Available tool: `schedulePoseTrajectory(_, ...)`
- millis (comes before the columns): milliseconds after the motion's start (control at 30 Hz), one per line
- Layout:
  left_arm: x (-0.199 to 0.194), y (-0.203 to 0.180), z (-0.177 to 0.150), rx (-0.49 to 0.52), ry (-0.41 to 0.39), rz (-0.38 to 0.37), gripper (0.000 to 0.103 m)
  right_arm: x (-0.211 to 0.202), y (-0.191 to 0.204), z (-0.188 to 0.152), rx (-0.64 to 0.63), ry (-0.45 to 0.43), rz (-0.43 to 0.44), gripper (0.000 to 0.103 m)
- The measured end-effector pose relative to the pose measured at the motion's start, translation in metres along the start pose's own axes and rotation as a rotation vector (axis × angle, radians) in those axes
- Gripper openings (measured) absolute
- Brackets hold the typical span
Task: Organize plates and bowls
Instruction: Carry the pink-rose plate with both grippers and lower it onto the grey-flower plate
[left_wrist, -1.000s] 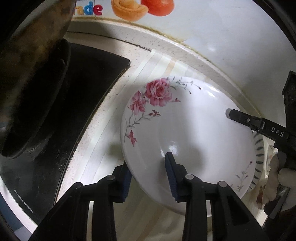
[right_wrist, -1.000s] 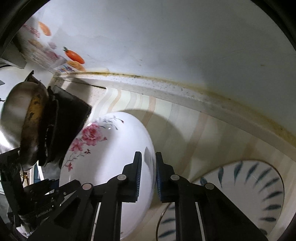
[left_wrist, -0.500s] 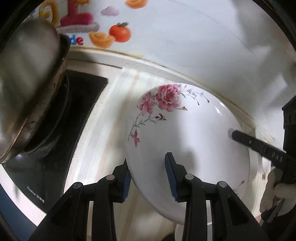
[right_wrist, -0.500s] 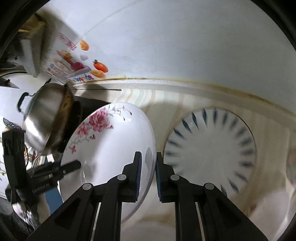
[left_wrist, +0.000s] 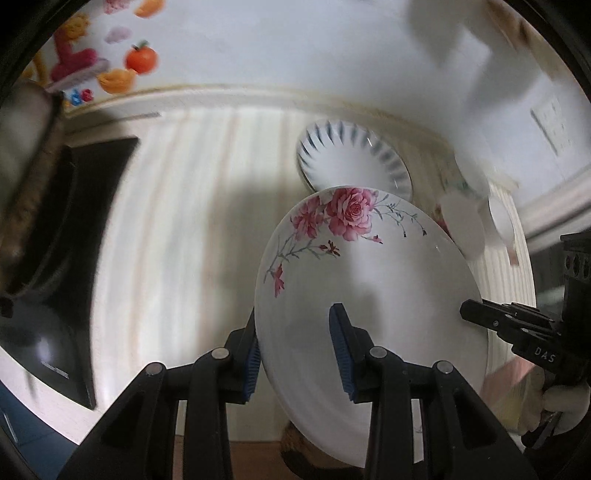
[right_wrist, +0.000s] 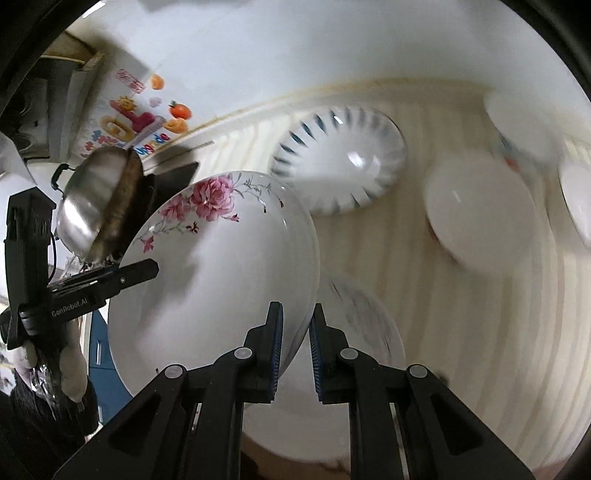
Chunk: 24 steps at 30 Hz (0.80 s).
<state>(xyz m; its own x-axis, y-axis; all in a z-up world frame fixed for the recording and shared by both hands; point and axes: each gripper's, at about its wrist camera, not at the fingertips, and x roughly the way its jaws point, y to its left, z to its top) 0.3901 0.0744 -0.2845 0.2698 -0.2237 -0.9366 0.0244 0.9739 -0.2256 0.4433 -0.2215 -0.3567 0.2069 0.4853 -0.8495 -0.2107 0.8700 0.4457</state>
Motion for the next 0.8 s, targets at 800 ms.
schedulePoseTrajectory(800, 0.073, -0.037, -0.045, 0.117, 0.207, 0.079, 0.032, 0.045, -0.061, -0.074, 0.168, 0.122, -0.041, 0.016)
